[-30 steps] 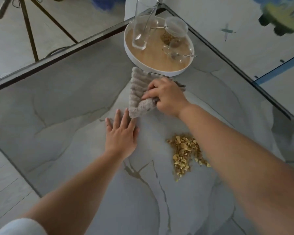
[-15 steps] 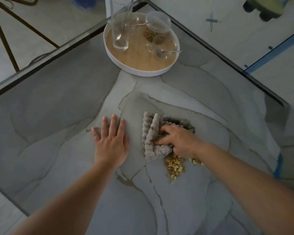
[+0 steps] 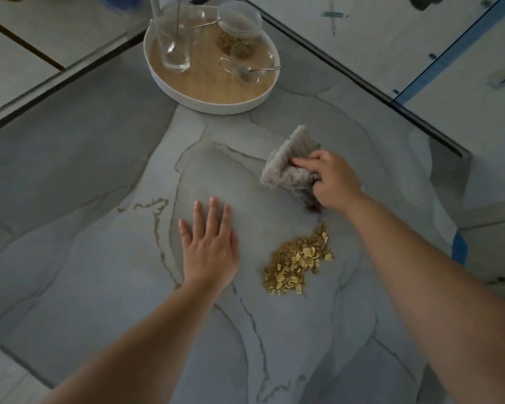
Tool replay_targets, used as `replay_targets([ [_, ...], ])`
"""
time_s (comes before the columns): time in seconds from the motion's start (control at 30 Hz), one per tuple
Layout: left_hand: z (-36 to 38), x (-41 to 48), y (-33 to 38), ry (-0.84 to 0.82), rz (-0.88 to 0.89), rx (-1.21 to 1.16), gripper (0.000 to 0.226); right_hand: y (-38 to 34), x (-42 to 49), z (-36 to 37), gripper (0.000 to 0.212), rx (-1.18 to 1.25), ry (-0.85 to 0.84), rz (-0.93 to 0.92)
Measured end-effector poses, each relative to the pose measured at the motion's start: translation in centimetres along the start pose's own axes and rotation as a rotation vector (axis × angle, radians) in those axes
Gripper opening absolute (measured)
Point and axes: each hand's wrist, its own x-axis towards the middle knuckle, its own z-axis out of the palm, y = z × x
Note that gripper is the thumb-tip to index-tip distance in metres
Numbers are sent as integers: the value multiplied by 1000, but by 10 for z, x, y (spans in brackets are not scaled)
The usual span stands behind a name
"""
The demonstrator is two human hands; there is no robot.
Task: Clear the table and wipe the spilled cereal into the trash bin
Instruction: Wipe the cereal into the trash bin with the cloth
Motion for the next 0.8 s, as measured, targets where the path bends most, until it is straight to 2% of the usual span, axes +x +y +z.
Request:
replay_targets([
  [0.07,4,2,-3,11,-4,33,72,17,17,8,60,-31,-28,142],
  [0.17,5,3,0,21,-16,44,60,30,16,22,57,7,-44,247],
  [0.33,3,1,3,21,-24,27,55,30,-25,32,50,16,-129,241],
  [0.63,0,0,4,3,-30,39,55,17,-114,43,55,177,-336,169],
  [0.7,-2,-2,5,3,-27,42,55,13,-126,36,56,241,-289,169],
  [0.8,-3,-4,7,-3,-40,23,55,9,-133,9,60,372,-39,219],
])
